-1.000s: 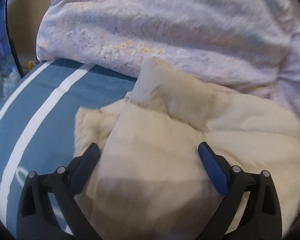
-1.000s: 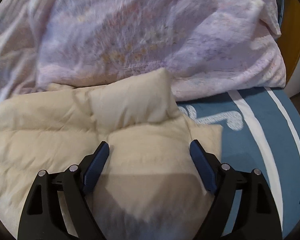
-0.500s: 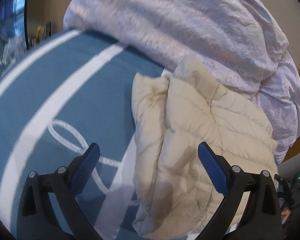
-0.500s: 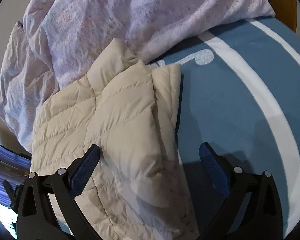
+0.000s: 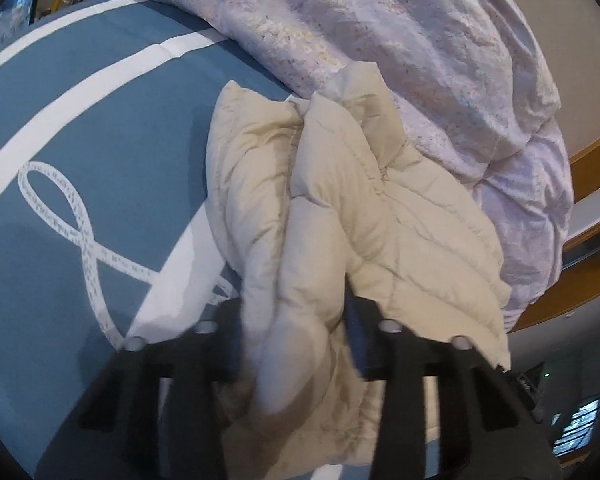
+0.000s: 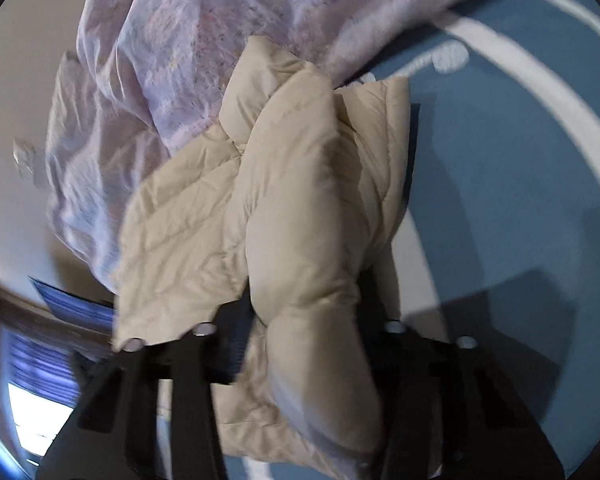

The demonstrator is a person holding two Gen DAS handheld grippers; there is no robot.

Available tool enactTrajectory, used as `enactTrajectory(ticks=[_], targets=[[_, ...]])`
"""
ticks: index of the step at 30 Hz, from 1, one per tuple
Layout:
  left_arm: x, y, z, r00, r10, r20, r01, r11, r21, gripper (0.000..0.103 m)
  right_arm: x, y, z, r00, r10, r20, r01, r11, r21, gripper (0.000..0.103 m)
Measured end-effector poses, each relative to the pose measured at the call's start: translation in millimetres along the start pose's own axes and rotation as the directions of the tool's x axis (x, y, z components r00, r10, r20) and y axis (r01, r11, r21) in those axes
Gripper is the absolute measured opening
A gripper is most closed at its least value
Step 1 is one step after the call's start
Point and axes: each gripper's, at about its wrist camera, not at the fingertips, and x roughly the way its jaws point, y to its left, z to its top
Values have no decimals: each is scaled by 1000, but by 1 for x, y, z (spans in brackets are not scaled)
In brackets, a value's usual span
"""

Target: Fold large clothes

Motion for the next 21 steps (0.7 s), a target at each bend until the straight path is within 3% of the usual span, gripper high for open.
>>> enactTrajectory(ticks=[3, 12, 16, 21], targets=[[-11, -1, 0, 999, -35, 7, 35, 999, 2, 17, -5, 9, -5, 999, 47, 15, -47, 999, 5, 21], [-85, 15, -8, 993, -96, 68, 94, 995, 37, 14, -40, 58, -40, 985, 172, 16, -170, 983, -69, 17], [-117, 28, -20, 993, -88, 78, 83, 994, 65, 14, -51, 68, -75, 986, 165, -18, -166, 981, -105, 17], [-134, 57, -32, 997, -52, 55, 48, 997, 60, 14, -42, 66, -112, 994, 90, -60, -98, 986, -137, 17]])
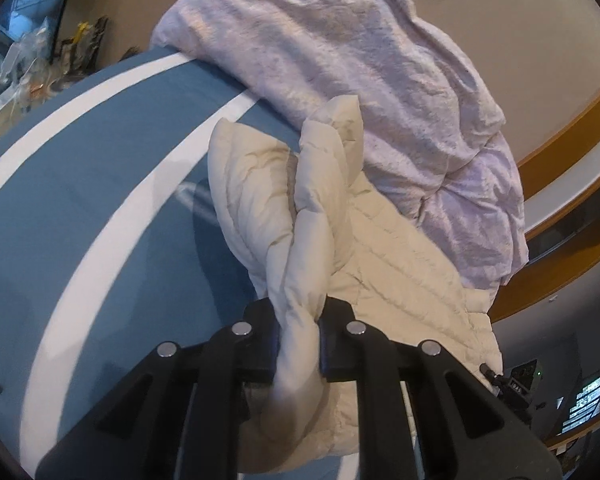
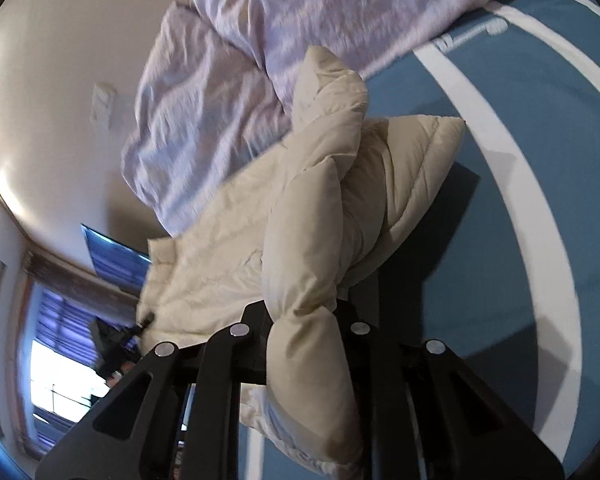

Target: Fold large clothes

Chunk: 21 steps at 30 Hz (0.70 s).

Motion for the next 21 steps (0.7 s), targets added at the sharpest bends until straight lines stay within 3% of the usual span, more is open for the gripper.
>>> enactTrajectory(ticks=[6, 8, 9, 10, 11, 13, 15, 18, 21], targets=[[10, 24, -16, 999, 18, -41, -19, 999, -38, 20, 3, -17, -19, 998, -68, 7, 67, 997, 26, 19], [16, 28, -18, 998, 42, -49, -45, 998, -52, 28, 0, -14, -21, 991, -131, 25, 131, 991, 19, 30], [17, 29, -19, 997, 52, -52, -55, 997, -57, 34, -2, -10, -21, 984, -176, 41, 176, 984, 9, 33], [17, 30, -20, 997, 59, -51, -62, 996, -60, 37, -9, -3, -22, 966, -244, 81, 246, 969, -13, 44], [16, 31, -20, 996, 70, -47, -72, 995, -62, 47, -14, 0, -22, 951, -288, 112, 292, 956, -24, 54], [12, 33, -20, 994, 102, -41, -105, 993, -59, 62, -30, 14, -24, 900, -384, 208, 401, 915, -48, 58], [9, 37, -21, 994, 101, -42, -103, 993, -64, 71, -40, 24, -26, 873, -408, 268, 438, 897, -59, 58], [7, 41, -22, 993, 111, -47, -114, 991, -66, 80, -38, 51, -30, 858, -405, 315, 461, 879, -124, 58], [7, 40, -24, 992, 117, -44, -120, 991, -64, 81, -20, 74, -34, 872, -389, 297, 455, 868, -198, 58]])
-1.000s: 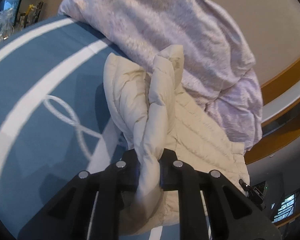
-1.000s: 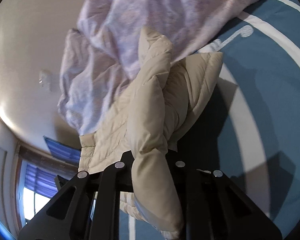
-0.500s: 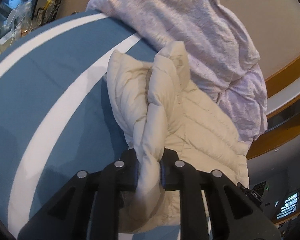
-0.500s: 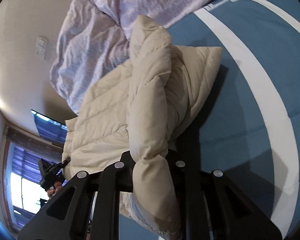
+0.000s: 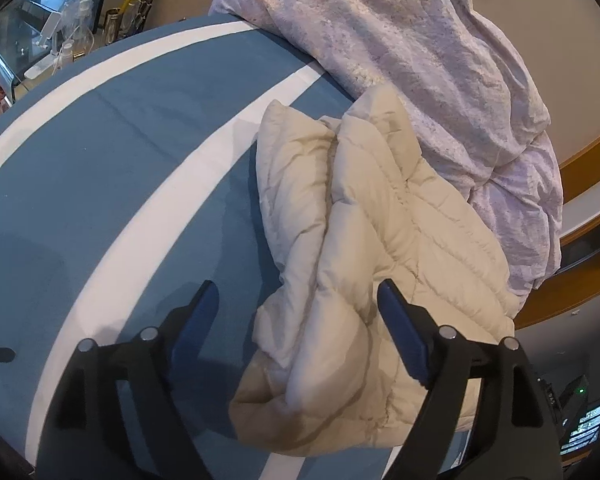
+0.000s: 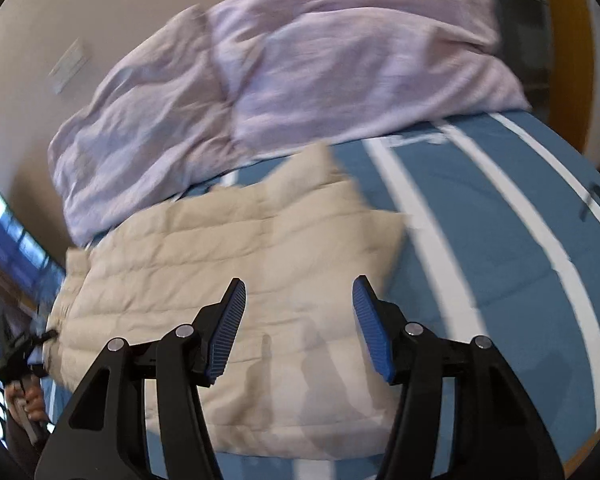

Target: Fold large clothes

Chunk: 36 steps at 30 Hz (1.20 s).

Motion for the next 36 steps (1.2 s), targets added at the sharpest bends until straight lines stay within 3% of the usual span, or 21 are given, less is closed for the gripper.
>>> enactTrajectory(ticks=[6, 13, 19, 23, 30, 32, 36], targets=[[3, -4, -7, 1000, 1, -11, 0, 1000, 6, 82, 31, 63, -14, 995, 54, -83, -64, 991, -117, 58], [0, -9, -14, 999, 47, 13, -47, 998, 43, 87, 43, 108, -33, 993, 67, -96, -87, 970, -226, 60], [3, -9, -19, 999, 25, 22, -25, 999, 32, 87, 43, 125, -46, 999, -10, -43, -4, 950, -313, 62], [4, -8, -18, 1000, 3, 31, -3, 1000, 4, 88, 44, 122, -49, 999, -49, -7, 45, 951, -307, 62], [9, -12, -15, 998, 14, 55, -14, 1000, -8, 88, 70, 123, -55, 994, -92, -65, 67, 946, -317, 62], [12, -14, -14, 997, 22, 69, -21, 1000, -15, 87, 79, 124, -58, 992, -99, -82, 68, 946, -316, 62], [19, -15, -13, 998, -2, 67, 4, 999, -39, 62, 85, 127, -62, 990, -108, -86, 73, 940, -334, 63]])
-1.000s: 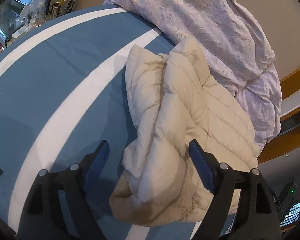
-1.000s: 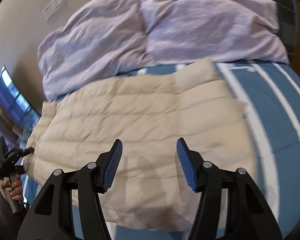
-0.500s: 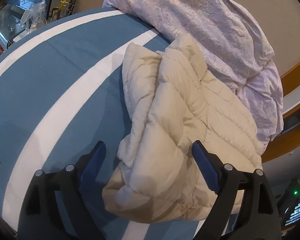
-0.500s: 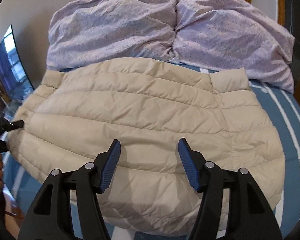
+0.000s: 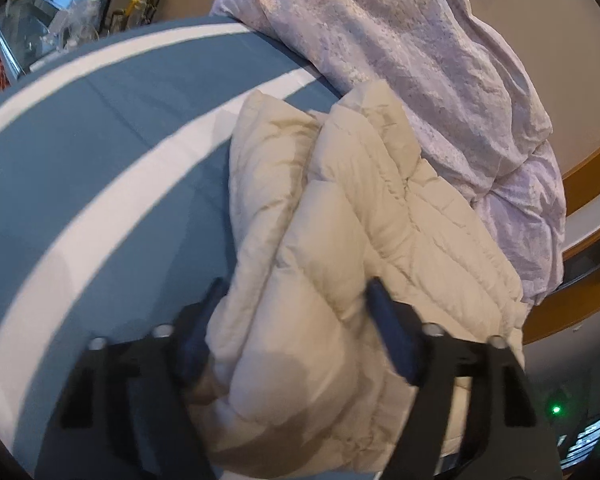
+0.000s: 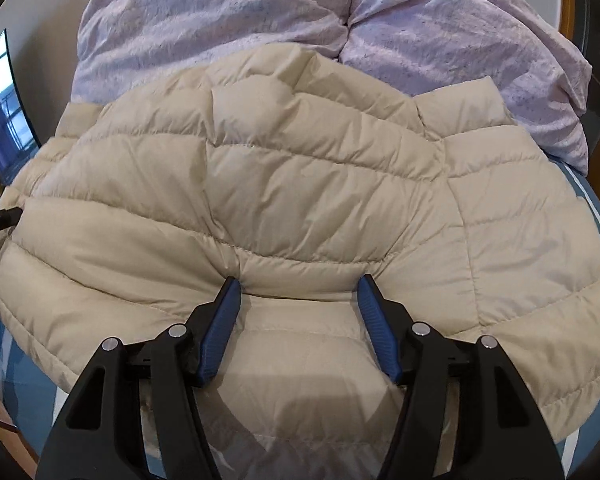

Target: Fold large clothes

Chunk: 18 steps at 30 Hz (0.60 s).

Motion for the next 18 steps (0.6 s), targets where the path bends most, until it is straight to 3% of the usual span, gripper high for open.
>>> enactTrajectory(ticks=[8, 14, 18], targets=[[4, 1, 3, 994, -103, -23, 102, 994, -30, 28, 5, -4, 0, 1000, 27, -6, -27, 1000, 8, 63], [-15, -12, 12, 976, -216, 3, 216, 976, -36, 20, 9, -6, 1, 999, 42, -4, -41, 999, 10, 63], [-32, -32, 17, 949, -315, 26, 316, 949, -24, 19, 10, -6, 1, 999, 48, -7, -48, 999, 10, 63]])
